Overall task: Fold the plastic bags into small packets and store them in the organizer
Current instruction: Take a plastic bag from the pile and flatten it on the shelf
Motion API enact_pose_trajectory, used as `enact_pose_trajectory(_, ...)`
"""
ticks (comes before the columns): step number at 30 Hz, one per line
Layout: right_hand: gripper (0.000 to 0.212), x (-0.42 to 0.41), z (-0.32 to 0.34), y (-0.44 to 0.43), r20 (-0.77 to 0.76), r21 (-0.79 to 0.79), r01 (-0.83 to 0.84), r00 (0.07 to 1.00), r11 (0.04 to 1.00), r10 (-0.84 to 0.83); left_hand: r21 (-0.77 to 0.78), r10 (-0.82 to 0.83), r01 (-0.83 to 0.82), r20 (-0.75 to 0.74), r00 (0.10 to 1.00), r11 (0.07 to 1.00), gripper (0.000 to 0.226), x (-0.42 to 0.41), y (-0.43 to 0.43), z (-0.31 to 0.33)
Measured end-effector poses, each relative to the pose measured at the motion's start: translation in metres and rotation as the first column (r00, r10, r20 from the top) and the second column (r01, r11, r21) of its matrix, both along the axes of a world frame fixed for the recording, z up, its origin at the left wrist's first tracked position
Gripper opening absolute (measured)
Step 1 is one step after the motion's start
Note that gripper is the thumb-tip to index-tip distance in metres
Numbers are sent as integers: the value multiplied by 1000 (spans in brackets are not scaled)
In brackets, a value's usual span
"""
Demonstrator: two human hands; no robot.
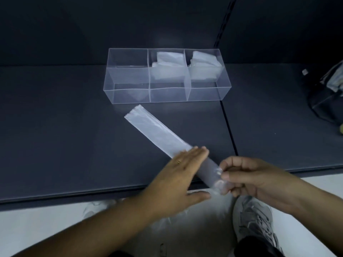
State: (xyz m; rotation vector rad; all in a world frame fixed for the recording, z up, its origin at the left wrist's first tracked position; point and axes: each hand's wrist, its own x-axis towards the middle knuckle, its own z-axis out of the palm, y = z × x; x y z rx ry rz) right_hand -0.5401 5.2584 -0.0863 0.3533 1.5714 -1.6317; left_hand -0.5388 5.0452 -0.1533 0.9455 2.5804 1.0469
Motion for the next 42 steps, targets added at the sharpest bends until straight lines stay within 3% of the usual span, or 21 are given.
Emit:
enact_pose_trajectory(2, 14, -2, 9, -7, -52, -81, -64, 997, 995, 60, 180, 138, -157, 116, 984, 971, 61, 11, 11, 7)
enact_pose_trajectory(5, 7, -20, 7, -12, -304, 30, 57, 952, 998, -45, 343, 291, -453, 432, 854, 823, 23, 2, 9, 25)
enact_pose_trajectory(7, 37, -36, -1, -15, -431, 117, 45, 902, 992, 10, 386, 250, -574, 628, 737, 722, 23, -14, 4, 37)
enact_pose_trajectory(10, 59, -53, -18, -24, -415, 126, -235, 870, 964, 267, 369, 133, -654, 799, 586, 660, 27, -37, -9, 43)
enact_pose_trajectory(12, 46, -60, -31, -32, -382, 166, -310, 855, 936, 350, 372, 49, -688, 859, 509, 623, 28, -52, -19, 42)
enact_pose_trajectory(14, 25, -64, -43, -38, -381, 237, -263, 860, 935, 338, 365, 33, -724, 881, 471, 585, 27, -68, -31, 39)
enact_pose_trajectory(19, 11, -73, -59, -44, -382, 366, -75, 897, 928, 223, 246, 172, -796, 901, 399, 553, 23, -103, -56, 17)
enact_pose_trajectory(23, 13, -73, -64, -49, -388, 436, -38, 893, 899, 226, 127, 419, -792, 792, 443, 597, 17, -116, -58, -3)
enact_pose_trajectory(26, 15, -69, -66, -49, -396, 452, -11, 894, 892, 212, 182, 553, -813, 650, 521, 553, 15, -121, -61, -8)
enact_pose_trajectory(28, 15, -66, -67, -47, -404, 440, 2, 894, 898, 196, 218, 636, -777, 466, 615, 591, 29, -118, -61, -6)
enact_pose_trajectory(30, 15, -63, -66, -46, -410, 413, 10, 895, 911, 176, 244, 677, -695, 167, 717, 676, 38, -104, -57, -3)
enact_pose_trajectory(32, 16, -58, -65, -46, -417, 399, 27, 895, 916, 156, 229, 583, -544, -166, 795, 807, 35, -79, -47, -2)
enact_pose_trajectory(34, 14, -53, -67, -47, -458, 412, 77, 879, 908, 133, 125, 370, -348, -341, 864, 929, 39, -52, -32, -8)
enact_pose_trajectory(36, 12, -45, -69, -49, -523, 409, 165, 848, 898, 83, -70, 157, -184, -286, 945, 980, 60, -32, -21, -17)
enact_pose_trajectory(39, 19, -32, -74, -51, -622, 387, 281, 783, 878, 24, -306, 6, -62, -183, 983, 950, 89, -22, -21, -33)
enact_pose_trajectory(42, 23, -21, -75, -51, -672, 353, 306, 740, 884, 12, -330, -17, -55, -212, 977, 942, 91, -22, -24, -39)
